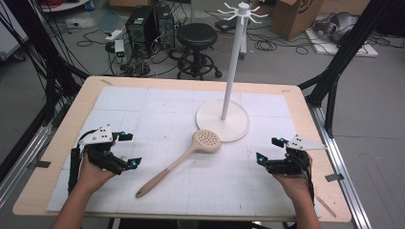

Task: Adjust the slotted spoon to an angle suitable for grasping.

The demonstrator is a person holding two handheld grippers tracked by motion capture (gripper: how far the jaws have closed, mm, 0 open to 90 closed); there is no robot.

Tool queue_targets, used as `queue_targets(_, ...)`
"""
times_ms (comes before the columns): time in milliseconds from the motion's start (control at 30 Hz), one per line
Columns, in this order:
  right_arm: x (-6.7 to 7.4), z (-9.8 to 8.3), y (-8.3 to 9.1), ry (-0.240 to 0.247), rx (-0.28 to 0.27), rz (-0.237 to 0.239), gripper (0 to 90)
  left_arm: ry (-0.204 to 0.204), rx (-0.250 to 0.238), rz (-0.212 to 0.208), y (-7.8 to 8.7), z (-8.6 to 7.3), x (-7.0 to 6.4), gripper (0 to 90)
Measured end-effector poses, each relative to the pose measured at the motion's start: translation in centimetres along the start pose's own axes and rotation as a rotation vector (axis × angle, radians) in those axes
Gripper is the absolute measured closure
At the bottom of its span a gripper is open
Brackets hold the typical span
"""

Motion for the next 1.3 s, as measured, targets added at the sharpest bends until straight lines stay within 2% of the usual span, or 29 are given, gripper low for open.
queue_targets(167,0.0,-0.2,0.0,0.007,0.008,0.001,11.4,-0.003,0.004,0.005,0.0,0.0,0.0,1.8)
queue_targets(500,0.2,0.0,-0.1,0.018,0.016,-0.009,11.4,-0.016,0.022,-0.013,-0.4,0.3,-1.2,1.8)
queue_targets(733,0.3,0.0,-0.4,0.022,0.022,-0.008,11.5,-0.025,0.042,-0.028,-1.9,0.9,-2.5,1.8)
queue_targets(867,0.2,0.0,-0.4,0.02,0.027,-0.011,11.5,-0.06,0.096,-0.04,-3.5,0.9,-3.6,1.8)
queue_targets(933,0.2,-0.1,-0.4,0.022,0.027,-0.011,11.4,-0.058,0.107,-0.046,-3.9,0.9,-3.9,1.8)
queue_targets(967,0.1,-0.1,-0.4,0.023,0.031,-0.011,11.4,-0.071,0.131,-0.047,-4.5,1.0,-4.2,1.8)
queue_targets(1100,0.3,-0.2,-0.6,0.021,0.039,-0.008,11.4,-0.076,0.147,-0.06,-5.3,1.1,-4.7,1.8)
queue_targets(1167,0.4,-0.3,-0.8,0.036,0.051,-0.009,11.4,-0.079,0.183,-0.057,-6.1,0.8,-5.0,1.8)
queue_targets(1300,0.4,-0.4,-0.9,0.04,0.055,-0.009,11.4,-0.077,0.214,-0.063,-6.9,0.5,-5.2,1.8)
Point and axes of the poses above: each handheld gripper's, and its own axes: y roughly backward along the jaws, z roughly out of its top, x roughly to its left, the point moved 10 cm from there along -y, roughly forward along the jaws, and after that the axes turned 1 degree about y, right-handed, at the moved point
